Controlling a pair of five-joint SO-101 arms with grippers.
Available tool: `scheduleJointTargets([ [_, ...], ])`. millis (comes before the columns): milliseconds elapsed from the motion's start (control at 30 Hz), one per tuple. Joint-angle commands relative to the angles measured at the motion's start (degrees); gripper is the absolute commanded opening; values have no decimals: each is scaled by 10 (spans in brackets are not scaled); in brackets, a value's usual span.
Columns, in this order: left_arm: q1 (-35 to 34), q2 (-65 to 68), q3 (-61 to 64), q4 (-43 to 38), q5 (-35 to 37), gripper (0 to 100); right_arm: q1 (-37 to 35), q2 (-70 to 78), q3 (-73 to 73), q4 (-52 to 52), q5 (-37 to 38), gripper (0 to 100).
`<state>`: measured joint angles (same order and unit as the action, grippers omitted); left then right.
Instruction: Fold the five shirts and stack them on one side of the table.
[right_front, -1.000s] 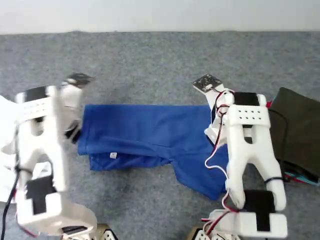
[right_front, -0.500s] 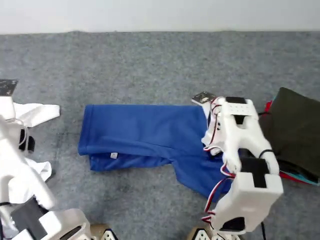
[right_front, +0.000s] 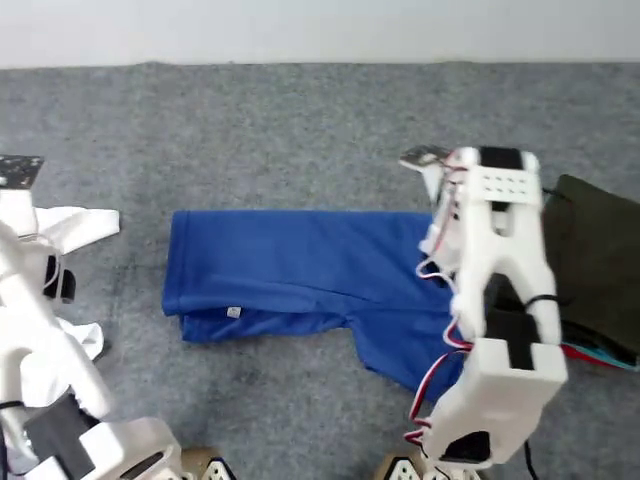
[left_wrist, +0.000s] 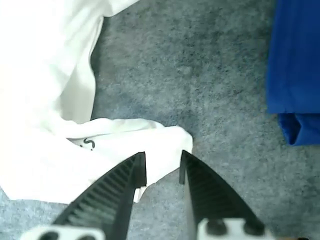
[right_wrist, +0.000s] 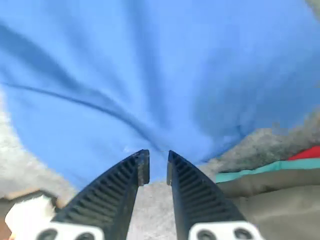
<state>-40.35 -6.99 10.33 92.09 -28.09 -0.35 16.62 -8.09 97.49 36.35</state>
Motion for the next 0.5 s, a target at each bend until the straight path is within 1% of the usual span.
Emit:
scheduleJointTargets([
  [0,19,-29,-1,5,3,122,-79,-6,-60,45,-49,75],
  [100,18,-29,-4,2,4,122,-154,-1,-75,44,-89,75],
  [200,17,-29,-4,6,4,122,-218,16,-75,15,-107,75],
  [333,-4,-29,-5,3,3,122,-255,65,-75,-17,-127,75],
  [467,-25,-29,-5,2,1,122,-278,118,-73,-15,-142,74],
])
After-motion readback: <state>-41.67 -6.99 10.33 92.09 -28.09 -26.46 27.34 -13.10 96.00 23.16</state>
